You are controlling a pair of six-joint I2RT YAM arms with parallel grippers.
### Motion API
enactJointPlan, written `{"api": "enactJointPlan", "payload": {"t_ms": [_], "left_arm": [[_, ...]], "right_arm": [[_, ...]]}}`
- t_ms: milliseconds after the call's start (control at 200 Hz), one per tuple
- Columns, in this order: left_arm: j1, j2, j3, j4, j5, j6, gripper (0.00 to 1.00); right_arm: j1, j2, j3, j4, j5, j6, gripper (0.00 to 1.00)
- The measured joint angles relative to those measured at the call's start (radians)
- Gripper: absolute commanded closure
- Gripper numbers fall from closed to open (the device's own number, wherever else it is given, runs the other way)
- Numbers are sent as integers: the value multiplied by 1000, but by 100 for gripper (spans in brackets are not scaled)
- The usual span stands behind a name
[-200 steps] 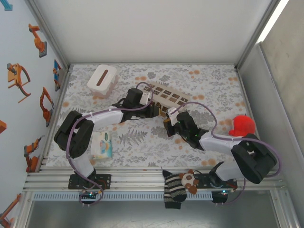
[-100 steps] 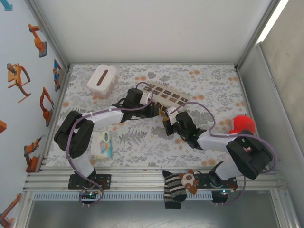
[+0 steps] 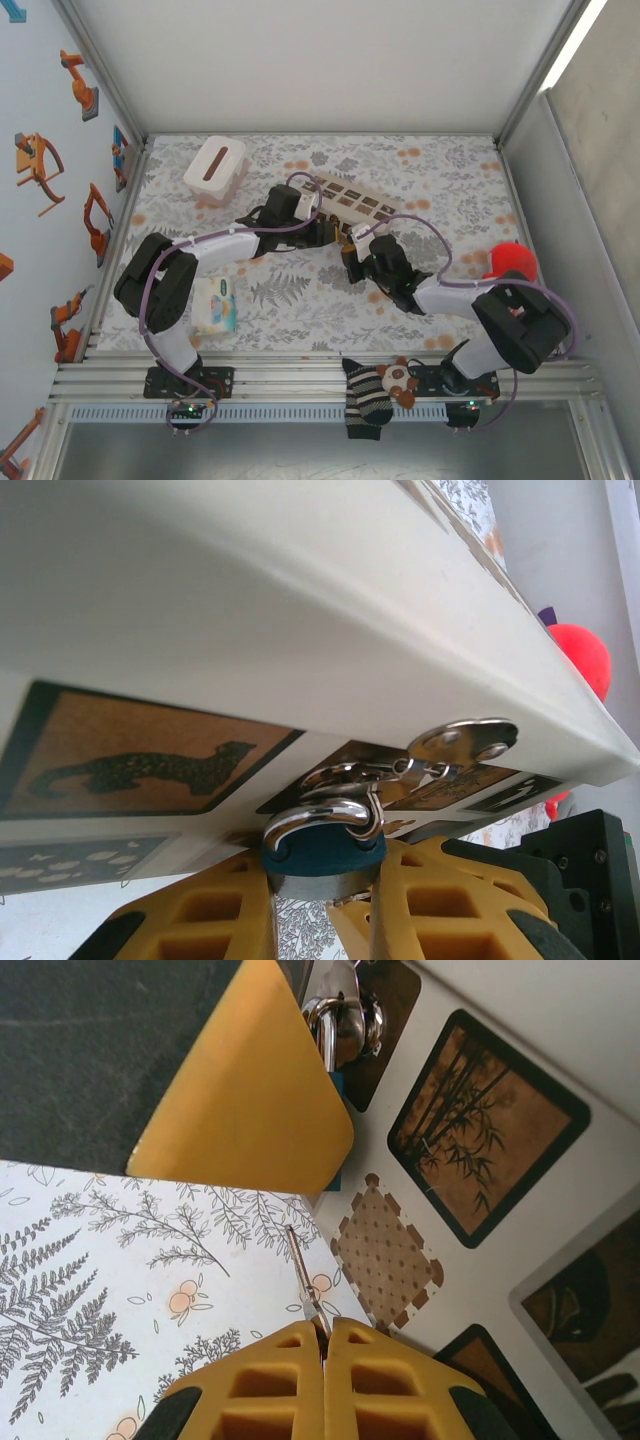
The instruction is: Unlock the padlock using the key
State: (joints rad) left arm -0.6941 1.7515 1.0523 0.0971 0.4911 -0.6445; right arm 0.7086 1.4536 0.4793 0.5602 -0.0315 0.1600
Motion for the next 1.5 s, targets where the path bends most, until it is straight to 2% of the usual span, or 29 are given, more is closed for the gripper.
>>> {"api": "enactJointPlan", "payload": {"t_ms": [1498], "left_arm": [[0, 0, 11, 3, -3, -8, 79]], "right_arm": [[2, 60, 0, 101, 48, 26, 100]]}}
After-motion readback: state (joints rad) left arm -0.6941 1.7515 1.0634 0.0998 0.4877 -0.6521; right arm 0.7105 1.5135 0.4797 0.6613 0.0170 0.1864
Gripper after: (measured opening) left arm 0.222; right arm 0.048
